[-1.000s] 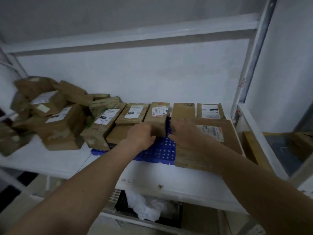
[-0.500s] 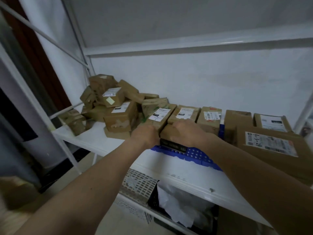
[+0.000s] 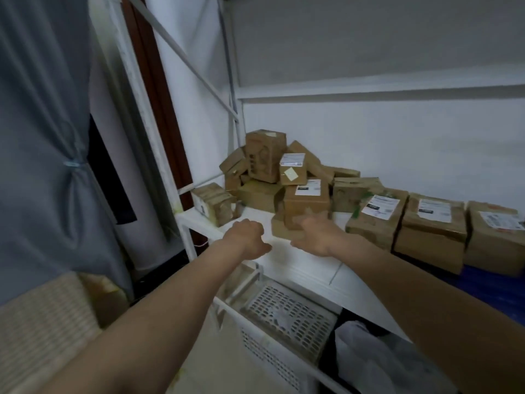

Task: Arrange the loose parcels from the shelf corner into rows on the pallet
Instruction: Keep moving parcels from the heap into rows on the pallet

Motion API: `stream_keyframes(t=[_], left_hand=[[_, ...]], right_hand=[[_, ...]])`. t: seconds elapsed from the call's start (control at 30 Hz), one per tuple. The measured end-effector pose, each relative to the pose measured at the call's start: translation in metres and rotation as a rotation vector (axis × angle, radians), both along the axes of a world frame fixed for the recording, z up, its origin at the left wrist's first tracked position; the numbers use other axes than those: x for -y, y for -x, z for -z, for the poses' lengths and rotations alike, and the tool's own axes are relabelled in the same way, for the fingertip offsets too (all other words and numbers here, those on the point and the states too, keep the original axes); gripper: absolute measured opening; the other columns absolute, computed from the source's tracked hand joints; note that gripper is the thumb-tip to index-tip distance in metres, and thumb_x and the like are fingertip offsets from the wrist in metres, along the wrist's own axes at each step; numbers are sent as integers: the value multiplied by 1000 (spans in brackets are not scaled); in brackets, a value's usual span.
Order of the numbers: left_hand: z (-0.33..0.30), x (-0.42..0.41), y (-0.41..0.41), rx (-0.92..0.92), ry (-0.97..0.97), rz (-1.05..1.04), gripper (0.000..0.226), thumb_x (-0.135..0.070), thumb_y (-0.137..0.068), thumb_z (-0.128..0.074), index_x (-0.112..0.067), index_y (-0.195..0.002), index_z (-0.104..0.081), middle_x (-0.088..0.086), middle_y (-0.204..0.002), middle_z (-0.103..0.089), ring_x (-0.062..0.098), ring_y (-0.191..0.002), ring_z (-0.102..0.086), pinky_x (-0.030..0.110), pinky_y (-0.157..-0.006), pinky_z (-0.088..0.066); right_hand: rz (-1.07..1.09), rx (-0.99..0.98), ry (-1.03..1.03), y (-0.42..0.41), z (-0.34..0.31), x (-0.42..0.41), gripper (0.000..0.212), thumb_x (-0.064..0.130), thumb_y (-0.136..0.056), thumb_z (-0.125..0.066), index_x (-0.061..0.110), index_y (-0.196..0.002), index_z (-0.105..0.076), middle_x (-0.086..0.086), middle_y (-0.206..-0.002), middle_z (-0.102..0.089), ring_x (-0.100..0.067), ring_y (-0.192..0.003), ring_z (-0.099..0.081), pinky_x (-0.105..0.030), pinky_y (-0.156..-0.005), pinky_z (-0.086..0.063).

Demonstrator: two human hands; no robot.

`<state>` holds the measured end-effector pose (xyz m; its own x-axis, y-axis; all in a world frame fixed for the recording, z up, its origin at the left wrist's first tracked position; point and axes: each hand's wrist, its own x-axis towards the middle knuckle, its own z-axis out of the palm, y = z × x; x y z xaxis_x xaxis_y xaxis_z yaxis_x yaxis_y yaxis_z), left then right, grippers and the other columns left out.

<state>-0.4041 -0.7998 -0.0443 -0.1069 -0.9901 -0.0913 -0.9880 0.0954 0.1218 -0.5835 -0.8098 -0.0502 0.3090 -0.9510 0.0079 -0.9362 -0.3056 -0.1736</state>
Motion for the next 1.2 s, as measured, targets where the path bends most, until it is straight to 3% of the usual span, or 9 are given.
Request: stream_keyframes(t=[0.47, 0.83, 0.93, 1.07, 1.2], left_hand=[[49, 41, -143, -88, -122, -117, 55, -46, -87, -61, -16, -132, -52, 9, -137, -48, 25, -123, -47, 33, -98, -42], [57, 164, -229, -35, -149, -166, 65, -51, -86, -61, -16, -139, -45, 9, -139, -47, 26, -125, -46, 33, -96, -41], [54, 214, -242, -12, -133, -159, 69, -52, -87, -60, -16, -142, -40, 12, -139, -44, 29, -124, -45, 34, -98, -41], [60, 269, -261, -45, -130, -172, 78, -49, -83, -66, -17, -145, -32, 13, -143, -38, 31, -128, -41, 38, -100, -42], [72, 307, -279, -67, -140, -201, 96, -41, -77, -76, -17, -151, -19, 13, -148, -31, 32, -132, -36, 40, -101, -41]], right_hand=[[-48, 68, -144, -155, 52, 75, 56, 38, -87, -60, 10, -132, -43, -13, -134, -43, -30, -122, -41, -37, -95, -38], [-14, 167, -182, -244, 63, 210, 89, 46, -78, -71, 5, -143, -25, -16, -147, -27, -35, -136, -25, -41, -109, -30], [61, 141, -171, -259, 64, 256, 94, 49, -77, -70, 8, -144, -20, -14, -148, -25, -32, -138, -24, -42, -112, -29], [113, 103, -155, -265, 70, 308, 92, 54, -73, -69, 14, -142, -23, -14, -142, -31, -33, -131, -32, -43, -104, -34], [160, 25, -250, -280, 80, 344, 114, 69, -67, -66, 14, -148, -7, -18, -148, -19, -33, -136, -24, -44, -112, -28]])
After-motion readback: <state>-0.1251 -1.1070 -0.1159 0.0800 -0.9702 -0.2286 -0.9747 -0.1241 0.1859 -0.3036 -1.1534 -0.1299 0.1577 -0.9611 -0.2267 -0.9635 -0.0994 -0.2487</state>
